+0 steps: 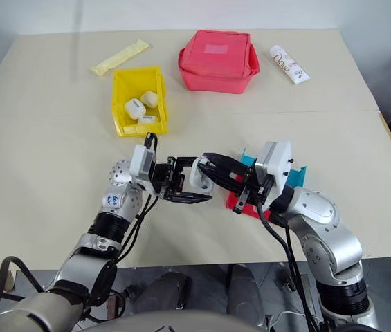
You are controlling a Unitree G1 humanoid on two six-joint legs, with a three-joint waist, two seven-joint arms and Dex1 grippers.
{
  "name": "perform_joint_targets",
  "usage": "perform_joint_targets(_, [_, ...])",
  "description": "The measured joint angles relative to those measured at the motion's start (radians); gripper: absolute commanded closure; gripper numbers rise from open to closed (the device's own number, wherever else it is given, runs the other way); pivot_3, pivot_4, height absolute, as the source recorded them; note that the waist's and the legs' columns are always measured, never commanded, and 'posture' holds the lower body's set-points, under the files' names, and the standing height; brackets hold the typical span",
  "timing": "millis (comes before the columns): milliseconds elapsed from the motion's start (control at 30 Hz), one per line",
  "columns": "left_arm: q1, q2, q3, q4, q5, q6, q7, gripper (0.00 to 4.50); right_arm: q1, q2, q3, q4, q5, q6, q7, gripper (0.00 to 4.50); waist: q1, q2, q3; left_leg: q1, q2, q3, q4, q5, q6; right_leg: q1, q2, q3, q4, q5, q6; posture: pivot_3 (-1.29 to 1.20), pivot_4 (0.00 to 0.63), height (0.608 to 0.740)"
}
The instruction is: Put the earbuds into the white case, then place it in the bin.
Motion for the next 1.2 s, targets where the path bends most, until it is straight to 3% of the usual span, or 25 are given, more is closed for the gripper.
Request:
perform_joint_targets(333, [-0.001,-0.013,0.001,0.039,0.007,-0.044,0.0,1.65,-0.012,-0.095,-0.009,0.001,0.008,0.011,0.031,4.07,0.002,0.0,0.0,0.0,0.0,0.0,0.0,0.0,0.0,0.0,0.0,0.0,-0.001,0.0,0.0,0.0,0.15,0.74])
perform_joint_targets(733, [-0.061,-0.001,0.023,0.122,0.014,-0.112,0.0,1.65,-0.061,-0.18,-0.039,-0.01,0.042,0.117,0.052,0.04,0.006,0.0,0.0,-0.001,-0.001,0.0,0.001,0.0,0.001,0.0,-0.001,0.0,-0.001,0.0,0.0,0.0,0.15,0.74])
perform_joint_targets(967, [-0.076,-0.006,0.024,0.174,0.015,-0.138,0.0,1.65,0.007,-0.255,-0.178,-0.072,0.077,0.166,0.035,0.04,0.01,-0.001,0.0,-0.001,0.0,0.0,0.001,0.0,0.001,0.0,-0.001,0.0,-0.002,0.0,0.0,0.0,0.15,0.74])
perform_joint_targets(1200, [-0.075,0.035,0.051,0.203,0.014,-0.142,0.0,1.65,0.333,-0.317,-0.486,-0.122,0.098,0.208,0.054,0.04,0.027,0.0,0.0,0.0,0.0,0.001,0.001,0.0,0.001,0.001,-0.001,0.001,-0.003,0.0,0.001,0.0,0.15,0.74])
